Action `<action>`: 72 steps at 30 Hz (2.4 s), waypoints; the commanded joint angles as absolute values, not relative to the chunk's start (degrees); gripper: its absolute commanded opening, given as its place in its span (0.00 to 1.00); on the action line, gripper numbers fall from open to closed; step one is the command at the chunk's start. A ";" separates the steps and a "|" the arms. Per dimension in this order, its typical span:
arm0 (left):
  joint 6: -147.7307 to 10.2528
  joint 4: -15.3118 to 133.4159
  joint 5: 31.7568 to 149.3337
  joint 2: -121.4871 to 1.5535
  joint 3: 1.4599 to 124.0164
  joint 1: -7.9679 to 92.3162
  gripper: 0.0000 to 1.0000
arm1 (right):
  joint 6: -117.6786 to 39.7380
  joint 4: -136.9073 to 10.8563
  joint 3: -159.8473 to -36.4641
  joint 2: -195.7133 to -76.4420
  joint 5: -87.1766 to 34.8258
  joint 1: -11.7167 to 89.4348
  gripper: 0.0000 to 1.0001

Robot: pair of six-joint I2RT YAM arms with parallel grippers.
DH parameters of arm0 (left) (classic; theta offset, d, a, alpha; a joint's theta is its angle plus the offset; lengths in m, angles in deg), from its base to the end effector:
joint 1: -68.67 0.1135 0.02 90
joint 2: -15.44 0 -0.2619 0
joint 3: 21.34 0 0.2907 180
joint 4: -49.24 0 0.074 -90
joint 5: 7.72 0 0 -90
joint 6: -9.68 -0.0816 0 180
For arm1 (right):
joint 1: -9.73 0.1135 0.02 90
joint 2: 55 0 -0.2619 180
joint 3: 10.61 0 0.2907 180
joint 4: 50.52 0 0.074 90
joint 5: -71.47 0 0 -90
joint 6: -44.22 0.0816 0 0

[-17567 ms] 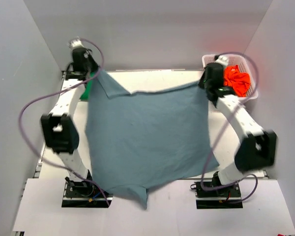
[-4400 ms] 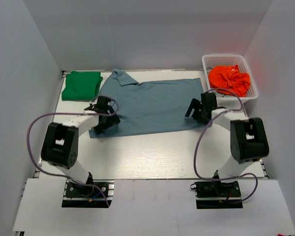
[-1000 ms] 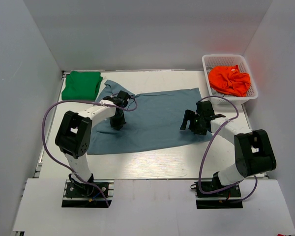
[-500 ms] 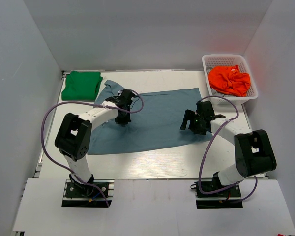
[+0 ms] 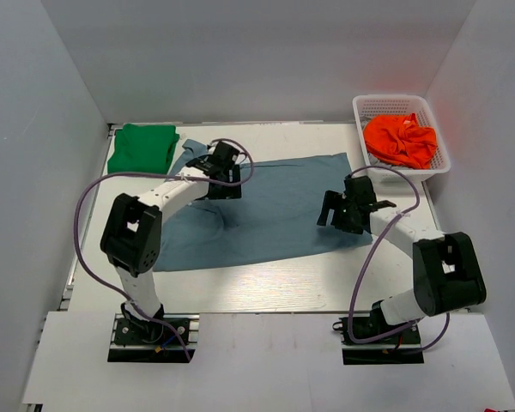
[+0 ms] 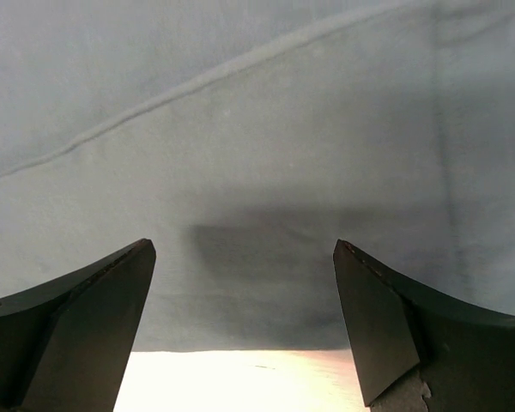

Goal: Fold and stack the t-shirts
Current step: Fold the flattened tshirt in 1/3 of the way, then grap the side of the flattened tshirt furthest away from the robot with both arms

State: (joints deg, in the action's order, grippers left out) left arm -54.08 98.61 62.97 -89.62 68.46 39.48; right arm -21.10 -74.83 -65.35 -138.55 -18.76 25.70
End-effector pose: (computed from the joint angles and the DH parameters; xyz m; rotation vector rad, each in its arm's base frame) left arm 0.3913 -0.1877 0.1534 -0.0325 2.5966 0.1192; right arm 0.3255 0.0935 0.1092 0.1899 2.5161 0.2970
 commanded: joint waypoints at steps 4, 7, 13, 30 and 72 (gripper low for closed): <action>-52.81 96.22 57.85 -94.67 84.15 45.37 1.00 | -22.58 -73.95 -73.47 -135.68 -13.17 26.34 0.90; -52.81 98.33 59.34 -102.32 96.08 49.23 1.00 | -22.85 -73.68 -77.60 -138.74 -12.47 26.34 0.90; -55.97 100.52 61.01 -114.44 111.12 52.68 1.00 | -23.55 -76.58 -89.64 -148.31 -3.96 25.99 0.90; -57.91 94.56 66.19 -126.24 117.22 57.60 0.84 | -23.02 -78.95 -106.81 -162.92 -0.69 25.11 0.90; -55.97 88.84 71.82 -111.66 98.68 58.13 0.00 | -13.62 -87.30 -142.14 -195.01 13.20 24.85 0.83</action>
State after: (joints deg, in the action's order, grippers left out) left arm -56.27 88.38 71.17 -118.51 99.45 58.41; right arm -15.33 -87.77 -139.97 -195.72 12.19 25.13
